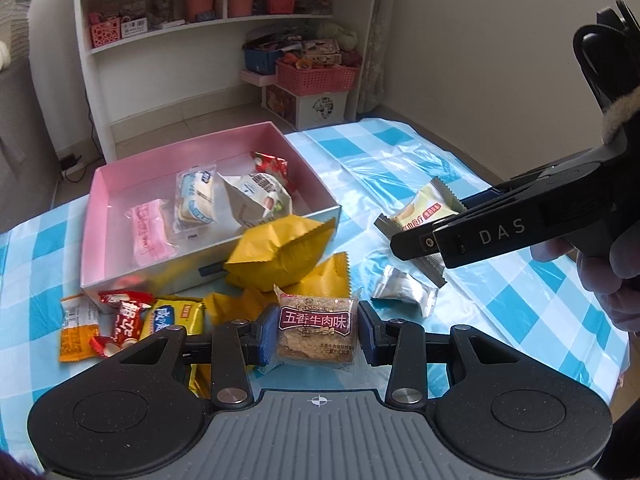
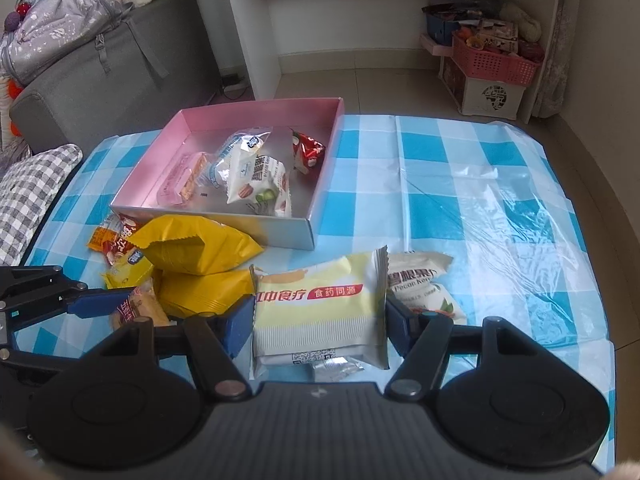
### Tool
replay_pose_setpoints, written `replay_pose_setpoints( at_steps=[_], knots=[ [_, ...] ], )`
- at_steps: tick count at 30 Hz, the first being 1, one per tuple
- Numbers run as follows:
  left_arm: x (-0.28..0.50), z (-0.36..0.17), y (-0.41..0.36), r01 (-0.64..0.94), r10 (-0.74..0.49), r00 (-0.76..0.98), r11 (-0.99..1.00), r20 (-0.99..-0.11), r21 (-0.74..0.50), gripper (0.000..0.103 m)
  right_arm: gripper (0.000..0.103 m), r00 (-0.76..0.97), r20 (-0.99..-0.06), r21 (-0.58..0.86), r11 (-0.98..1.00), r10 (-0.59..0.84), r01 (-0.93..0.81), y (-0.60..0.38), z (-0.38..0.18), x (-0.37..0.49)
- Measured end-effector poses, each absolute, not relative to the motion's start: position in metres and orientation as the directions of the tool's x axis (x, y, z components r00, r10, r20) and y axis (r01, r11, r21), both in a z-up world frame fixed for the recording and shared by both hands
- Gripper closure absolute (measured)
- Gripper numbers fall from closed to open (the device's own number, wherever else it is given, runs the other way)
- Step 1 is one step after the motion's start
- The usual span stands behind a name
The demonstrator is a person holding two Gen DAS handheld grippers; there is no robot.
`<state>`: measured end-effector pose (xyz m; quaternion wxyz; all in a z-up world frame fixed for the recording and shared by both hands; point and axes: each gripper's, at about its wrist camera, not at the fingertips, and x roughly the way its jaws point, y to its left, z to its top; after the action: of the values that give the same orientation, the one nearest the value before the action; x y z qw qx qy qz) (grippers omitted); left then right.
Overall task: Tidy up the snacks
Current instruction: 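Carry the jerky packet and cake packet with both grippers over the pink box, then open both grippers to drop the jerky and cake packets into the box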
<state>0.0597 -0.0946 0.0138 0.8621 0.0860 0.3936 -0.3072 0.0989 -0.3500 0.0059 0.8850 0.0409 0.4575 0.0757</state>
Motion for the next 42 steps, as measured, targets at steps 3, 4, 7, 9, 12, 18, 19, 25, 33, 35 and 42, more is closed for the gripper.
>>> replay_pose_setpoints(
  at_steps=[3,4,7,9,12,18,19,25,33,35,42],
  knots=[
    [0.068,0.016,-0.081,0.567,-0.455,0.518,0.817,-0.724,-0.108,0.065,0.039,0.577,-0.797,0.149,0.984,0.179,-0.100,-0.343,0.009,0.105],
    [0.071,0.017,-0.078,0.559,-0.455,0.522,0.821,-0.722,-0.113,0.065,0.039,0.579,-0.795,0.150,0.983,0.181,-0.102,-0.341,0.010,0.108],
    [0.085,0.021,-0.067,0.538,-0.453,0.536,0.833,-0.712,-0.124,0.065,0.039,0.587,-0.788,0.155,0.982,0.188,-0.107,-0.331,0.014,0.115],
    [0.093,0.023,-0.061,0.525,-0.442,0.549,0.843,-0.709,-0.119,0.065,0.039,0.592,-0.782,0.158,0.981,0.195,-0.114,-0.325,0.017,0.120],
    [0.107,0.024,-0.055,0.508,-0.426,0.561,0.854,-0.710,-0.110,0.065,0.039,0.602,-0.772,0.162,0.979,0.204,-0.124,-0.316,0.021,0.127],
    [0.136,0.020,-0.045,0.484,-0.396,0.571,0.870,-0.719,-0.095,0.065,0.039,0.616,-0.756,0.193,0.975,0.222,-0.114,-0.312,0.028,0.145],
    [0.141,0.020,-0.042,0.481,-0.401,0.567,0.870,-0.719,-0.106,0.065,0.039,0.615,-0.756,0.195,0.974,0.224,-0.114,-0.311,0.028,0.148],
    [0.162,0.022,-0.024,0.468,-0.470,0.535,0.857,-0.702,-0.217,0.065,0.039,0.610,-0.751,0.249,0.964,0.254,-0.094,-0.316,0.029,0.172],
    [0.196,0.022,-0.022,0.425,-0.395,0.591,0.894,-0.703,-0.146,0.065,0.039,0.621,-0.738,0.269,0.959,0.264,-0.088,-0.309,0.028,0.204],
    [0.208,0.018,-0.027,0.420,-0.374,0.604,0.900,-0.704,-0.118,0.064,0.039,0.623,-0.739,0.255,0.962,0.257,-0.094,-0.306,0.025,0.213],
    [0.251,-0.004,-0.041,0.395,-0.352,0.631,0.913,-0.691,-0.105,0.064,0.039,0.630,-0.739,0.227,0.968,0.240,-0.103,-0.302,0.010,0.243]
  ],
)
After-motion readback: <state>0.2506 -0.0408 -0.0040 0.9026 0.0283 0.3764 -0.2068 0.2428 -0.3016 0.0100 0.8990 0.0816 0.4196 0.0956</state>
